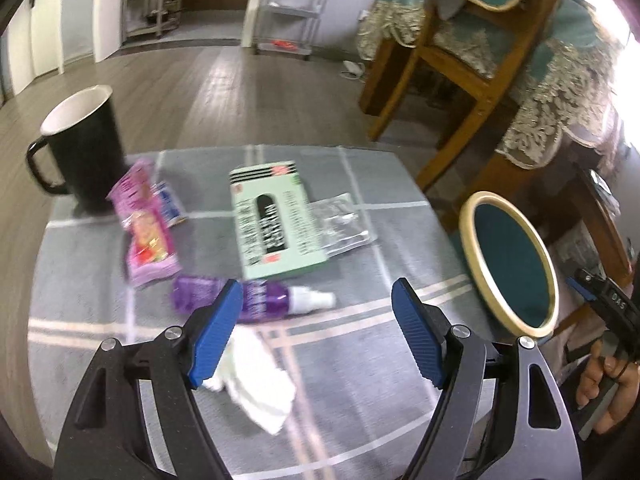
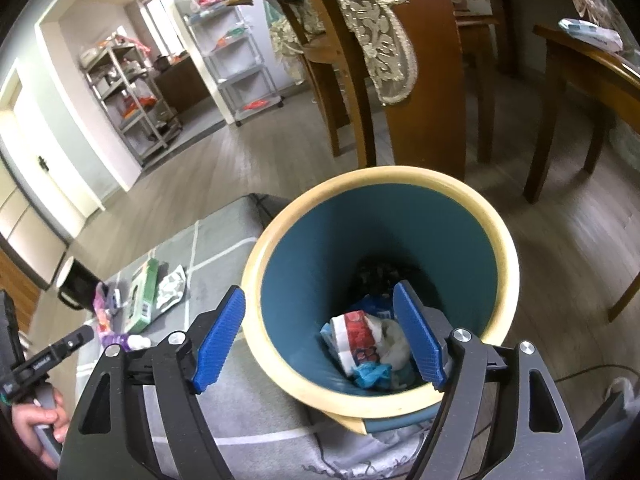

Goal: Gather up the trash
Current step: 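Move both tools back to the cushion and grasp the white tissue with the left tool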

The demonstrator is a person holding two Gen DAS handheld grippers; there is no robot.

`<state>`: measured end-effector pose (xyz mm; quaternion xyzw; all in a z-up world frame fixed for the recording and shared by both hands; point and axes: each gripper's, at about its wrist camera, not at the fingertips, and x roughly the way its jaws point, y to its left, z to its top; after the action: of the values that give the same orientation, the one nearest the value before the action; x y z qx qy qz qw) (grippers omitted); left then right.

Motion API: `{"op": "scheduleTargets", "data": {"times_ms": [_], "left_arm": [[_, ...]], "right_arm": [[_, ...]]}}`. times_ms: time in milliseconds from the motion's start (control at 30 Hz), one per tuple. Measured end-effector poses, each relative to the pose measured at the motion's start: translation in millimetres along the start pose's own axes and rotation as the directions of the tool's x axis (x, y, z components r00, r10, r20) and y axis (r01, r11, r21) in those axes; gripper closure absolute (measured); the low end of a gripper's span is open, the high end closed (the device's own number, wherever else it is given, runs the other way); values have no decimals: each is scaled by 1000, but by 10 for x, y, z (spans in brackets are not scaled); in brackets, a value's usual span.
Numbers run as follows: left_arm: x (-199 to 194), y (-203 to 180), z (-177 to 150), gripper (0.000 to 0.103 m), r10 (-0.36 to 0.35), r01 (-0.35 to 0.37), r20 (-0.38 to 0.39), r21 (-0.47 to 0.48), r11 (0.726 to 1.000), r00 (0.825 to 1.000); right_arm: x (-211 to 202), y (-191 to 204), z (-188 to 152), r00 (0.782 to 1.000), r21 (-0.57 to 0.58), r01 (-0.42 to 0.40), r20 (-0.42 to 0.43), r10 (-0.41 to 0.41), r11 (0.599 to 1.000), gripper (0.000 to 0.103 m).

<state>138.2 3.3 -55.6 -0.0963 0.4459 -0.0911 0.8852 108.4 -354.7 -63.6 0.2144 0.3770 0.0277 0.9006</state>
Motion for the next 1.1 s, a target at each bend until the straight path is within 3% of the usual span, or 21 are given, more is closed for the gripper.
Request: {"op": "scheduleTargets", "data": {"times_ms": [167,500,633,767,867,1100], "left_arm": [[64,177,-137,27,72,-74,-46,-31,997,996],[233,456,-342,30,99,-112,-145,-89,990,985],[361,526,-399,41,93,-116,-192,-111,987,977],[421,501,-421,55,135,-153,-206,-74,985,969],[411,497,-420,85,120,-138,-206,-77,987,971],[127,591,-348,90,67,-81,-89,-161,984,994]], "right_arm": [[8,115,-47,1000,-43,-13,-4,13,999,26],[75,401,-155,999,-140,-42,-32,38,989,26],[121,485,-188,997,-159,-58,-52,51,986,26],[181,613,-222,994,-184,-87,-83,73,979,25],[231,724,-248,990,-200,-113,-108,93,973,25],[421,1122,-337,977,-243,-166,-174,125,956,24]]}}
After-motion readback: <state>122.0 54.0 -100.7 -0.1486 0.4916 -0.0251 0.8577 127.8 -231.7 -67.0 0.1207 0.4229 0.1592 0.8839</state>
